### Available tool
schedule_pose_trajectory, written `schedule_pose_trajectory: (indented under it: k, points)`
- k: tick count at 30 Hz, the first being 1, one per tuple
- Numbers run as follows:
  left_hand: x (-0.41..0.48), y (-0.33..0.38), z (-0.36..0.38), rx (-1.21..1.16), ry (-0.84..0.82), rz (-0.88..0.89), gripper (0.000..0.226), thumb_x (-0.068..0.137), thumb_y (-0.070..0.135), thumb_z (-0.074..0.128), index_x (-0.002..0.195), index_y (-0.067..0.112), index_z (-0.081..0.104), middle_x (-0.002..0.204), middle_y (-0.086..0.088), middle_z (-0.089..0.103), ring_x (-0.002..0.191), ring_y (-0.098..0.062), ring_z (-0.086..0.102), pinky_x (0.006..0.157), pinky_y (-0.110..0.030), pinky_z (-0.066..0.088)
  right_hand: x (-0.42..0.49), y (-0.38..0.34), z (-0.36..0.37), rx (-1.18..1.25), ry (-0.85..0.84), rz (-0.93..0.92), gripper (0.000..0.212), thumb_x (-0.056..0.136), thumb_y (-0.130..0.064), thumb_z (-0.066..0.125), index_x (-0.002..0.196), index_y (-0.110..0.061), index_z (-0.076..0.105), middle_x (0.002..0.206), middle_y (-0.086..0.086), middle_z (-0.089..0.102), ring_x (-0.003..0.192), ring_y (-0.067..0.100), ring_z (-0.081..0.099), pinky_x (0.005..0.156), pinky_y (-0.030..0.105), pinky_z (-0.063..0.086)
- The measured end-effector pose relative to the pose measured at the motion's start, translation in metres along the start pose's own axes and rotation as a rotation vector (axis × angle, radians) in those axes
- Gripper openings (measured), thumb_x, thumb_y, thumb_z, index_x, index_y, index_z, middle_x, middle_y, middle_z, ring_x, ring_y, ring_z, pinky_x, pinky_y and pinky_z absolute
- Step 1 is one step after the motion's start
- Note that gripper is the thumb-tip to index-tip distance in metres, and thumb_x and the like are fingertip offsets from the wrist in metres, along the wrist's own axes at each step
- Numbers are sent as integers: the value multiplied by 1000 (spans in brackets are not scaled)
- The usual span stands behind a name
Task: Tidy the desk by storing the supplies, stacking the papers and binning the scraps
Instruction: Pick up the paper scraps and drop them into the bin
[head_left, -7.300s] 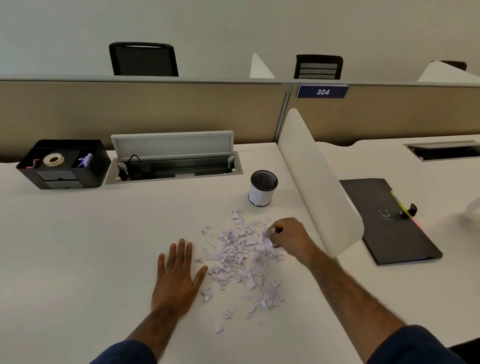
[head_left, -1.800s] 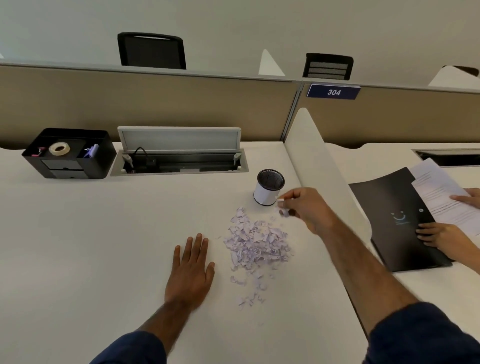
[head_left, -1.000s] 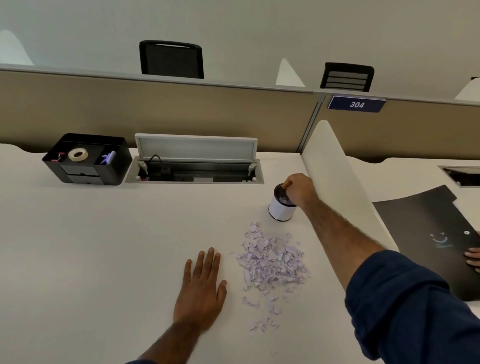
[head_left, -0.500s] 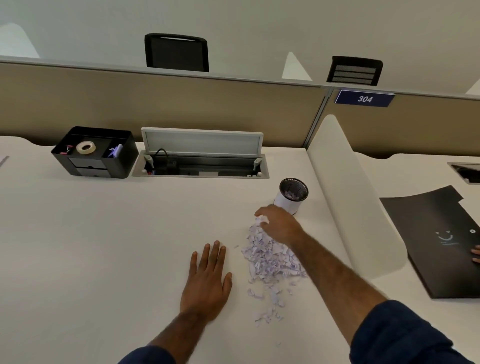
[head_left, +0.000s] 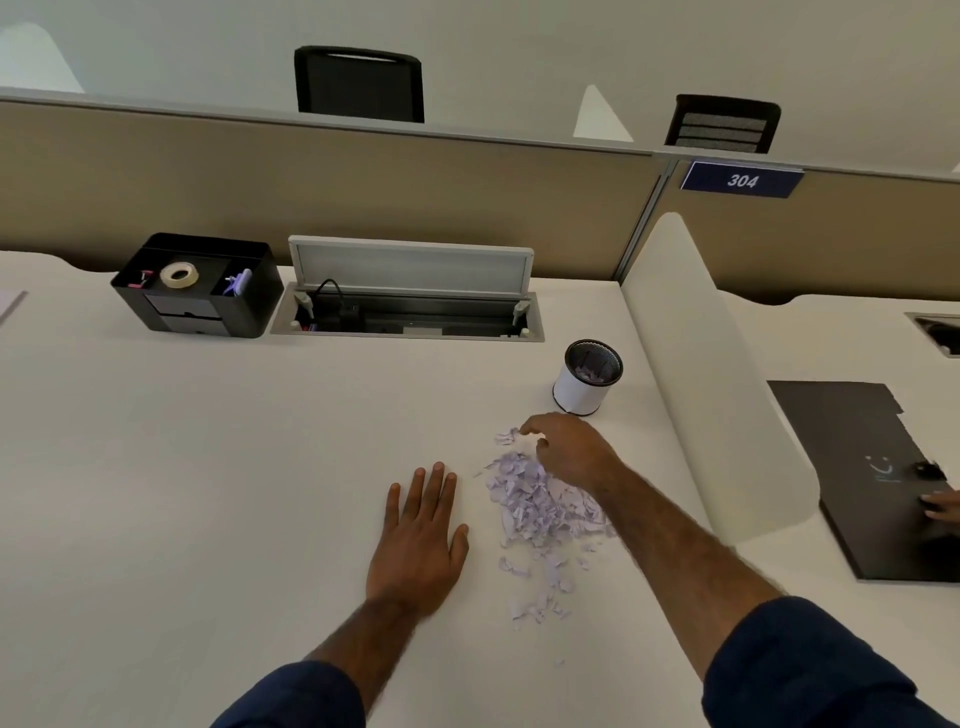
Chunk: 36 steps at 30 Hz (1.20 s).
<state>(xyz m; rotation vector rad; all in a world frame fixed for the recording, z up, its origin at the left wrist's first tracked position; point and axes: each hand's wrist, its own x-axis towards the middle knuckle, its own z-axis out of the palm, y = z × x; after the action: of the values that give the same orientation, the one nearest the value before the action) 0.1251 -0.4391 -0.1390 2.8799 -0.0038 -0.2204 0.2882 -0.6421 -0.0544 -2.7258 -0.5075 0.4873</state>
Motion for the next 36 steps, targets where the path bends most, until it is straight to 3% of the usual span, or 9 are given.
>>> schedule_pose_trajectory:
  k: [5,8,11,15,20,26,30,34,36]
  points:
    - [-1,1,-2,3,-6,-3,71,99,56,0,161,26,-19,168,4,-27,154,-17,-27,125,-45,-14,1,-11,15,-104,-263,-66,79,93,-53,59,157,-35,17,167,-2,4,152,24,13,119,49,25]
    - [0,1,0,18,-7,-7,70,101,56,2,161,26,-20,168,4,-28,154,-17,-28,125,-45,-14,-5,-19,28,-218,-301,-128,91,85,-66,60,157,-35,13,167,-5,0,153,23,7,117,56,26]
    - [1,0,1,18,5,-3,70,101,55,3,161,25,-17,169,3,-25,155,-18,-25,125,-45,-13,-13,-20,28,-268,-348,-164,99,77,-64,71,156,-34,21,167,-3,5,152,24,10,116,53,29]
    - [0,-1,2,20,4,5,71,99,56,-1,161,25,-18,169,3,-25,155,-18,-26,125,-45,-13,-19,-15,31,-374,-259,-228,73,83,-38,74,147,-30,41,158,5,28,138,28,35,103,44,46]
    - [0,0,2,2,28,5,73,98,57,-2,162,25,-15,169,4,-23,156,-18,-23,125,-45,-12,-14,-15,40,-353,-93,-257,29,88,-6,59,114,-15,67,114,10,57,103,30,57,77,38,53]
    - [2,-2,5,-1,46,1,71,101,55,6,163,25,-12,169,4,-22,157,-19,-20,125,-45,-11,-12,-11,36,-207,22,-200,21,93,-8,53,106,-10,69,105,12,60,94,29,61,74,33,43]
    - [2,-2,8,-4,56,11,72,101,55,6,163,24,-10,170,3,-19,158,-19,-17,125,-45,-10,-11,-14,17,-28,80,-83,17,92,-10,57,94,-11,74,98,6,66,89,24,63,74,31,46]
    - [3,-4,11,-14,75,16,70,103,54,12,164,23,-4,172,2,-11,158,-20,-12,124,-44,-9,-15,-11,-15,238,153,5,13,84,-3,64,84,-8,76,76,-4,68,66,10,60,61,23,46]
    - [3,-4,11,-18,86,21,70,103,53,14,164,23,-5,172,2,-12,158,-19,-13,125,-44,-9,-14,-7,-36,373,188,32,14,79,3,66,81,-7,75,66,-2,67,56,10,58,59,29,52]
